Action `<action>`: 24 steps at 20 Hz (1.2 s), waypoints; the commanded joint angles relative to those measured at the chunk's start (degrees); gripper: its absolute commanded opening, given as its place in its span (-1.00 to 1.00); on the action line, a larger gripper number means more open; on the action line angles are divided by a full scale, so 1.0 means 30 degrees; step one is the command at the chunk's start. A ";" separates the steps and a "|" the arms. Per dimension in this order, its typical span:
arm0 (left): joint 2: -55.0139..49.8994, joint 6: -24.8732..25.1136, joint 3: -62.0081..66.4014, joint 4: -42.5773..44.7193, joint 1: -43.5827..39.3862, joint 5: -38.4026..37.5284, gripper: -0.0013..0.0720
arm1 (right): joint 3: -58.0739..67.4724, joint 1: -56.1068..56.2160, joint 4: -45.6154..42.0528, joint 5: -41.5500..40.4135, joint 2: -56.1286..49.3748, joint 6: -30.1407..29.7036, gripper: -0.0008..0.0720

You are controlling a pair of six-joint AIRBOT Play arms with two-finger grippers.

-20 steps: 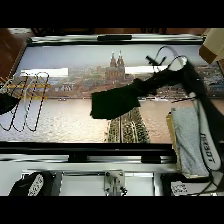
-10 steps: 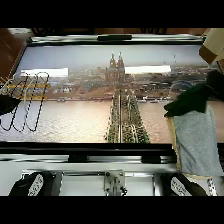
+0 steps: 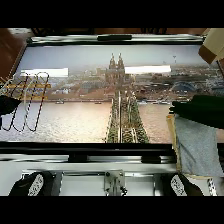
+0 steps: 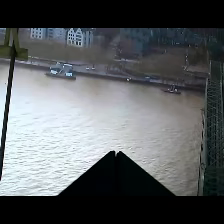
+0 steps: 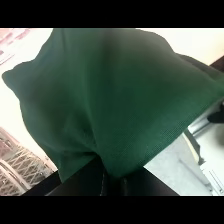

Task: Fold the shirts.

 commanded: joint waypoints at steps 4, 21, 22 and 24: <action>0.0015 0.0226 0.0007 0.0007 -0.0015 0.0000 -0.87 | -0.5858 -0.0262 -0.3031 0.1479 0.3184 0.0146 -0.79; -0.1523 0.0714 0.0080 -0.0605 -0.0758 0.0146 -0.88 | -1.2116 -0.0255 -0.5697 -0.0568 0.4532 -0.1698 0.41; -0.2215 0.0685 0.0350 0.0306 -0.1421 0.0138 -0.88 | -1.0273 -0.0197 -0.5552 -0.1479 0.3978 -0.1770 0.39; -0.3905 -0.0488 0.1435 0.3453 -0.3359 0.0117 -0.88 | -0.5799 0.1042 -0.4976 -0.3402 0.2317 -0.1705 0.39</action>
